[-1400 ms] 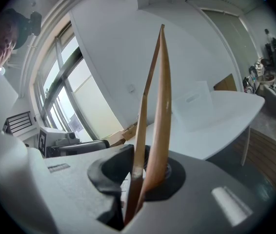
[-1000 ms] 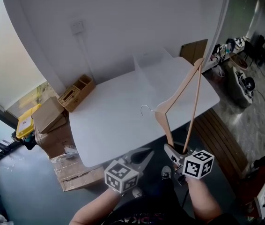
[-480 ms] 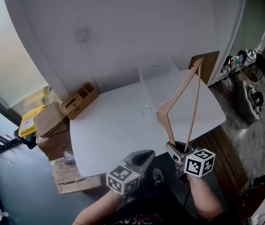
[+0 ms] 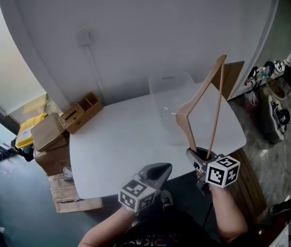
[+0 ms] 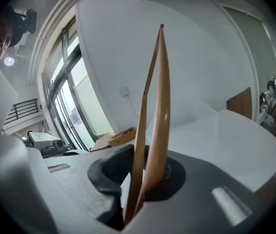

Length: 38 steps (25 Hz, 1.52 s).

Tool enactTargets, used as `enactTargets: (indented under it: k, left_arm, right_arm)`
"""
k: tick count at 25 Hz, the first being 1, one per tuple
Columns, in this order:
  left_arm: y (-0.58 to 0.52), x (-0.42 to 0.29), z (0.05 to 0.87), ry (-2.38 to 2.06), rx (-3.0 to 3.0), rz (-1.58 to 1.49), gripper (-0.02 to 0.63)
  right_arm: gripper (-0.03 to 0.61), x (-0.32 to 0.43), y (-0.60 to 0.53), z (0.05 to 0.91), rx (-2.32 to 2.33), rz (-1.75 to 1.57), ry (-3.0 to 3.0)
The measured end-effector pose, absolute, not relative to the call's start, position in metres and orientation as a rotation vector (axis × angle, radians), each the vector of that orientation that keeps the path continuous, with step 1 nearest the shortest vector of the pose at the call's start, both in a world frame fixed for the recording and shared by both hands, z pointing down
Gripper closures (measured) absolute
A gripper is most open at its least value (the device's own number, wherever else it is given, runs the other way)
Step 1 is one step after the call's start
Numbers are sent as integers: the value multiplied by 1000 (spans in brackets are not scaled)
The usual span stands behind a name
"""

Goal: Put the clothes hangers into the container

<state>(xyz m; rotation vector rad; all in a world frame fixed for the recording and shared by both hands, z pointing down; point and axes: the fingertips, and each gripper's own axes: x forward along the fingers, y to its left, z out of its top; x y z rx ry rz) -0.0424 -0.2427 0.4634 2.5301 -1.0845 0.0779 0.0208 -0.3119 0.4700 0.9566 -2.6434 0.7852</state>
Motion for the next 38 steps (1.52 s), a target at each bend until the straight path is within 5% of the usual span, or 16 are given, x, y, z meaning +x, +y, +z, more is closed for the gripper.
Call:
enactTargets:
  k: [38]
  left_arm:
    - [-361, 40, 491, -1028, 2516, 200, 609]
  right_arm:
    - [518, 124, -477, 516, 517, 326, -1887]
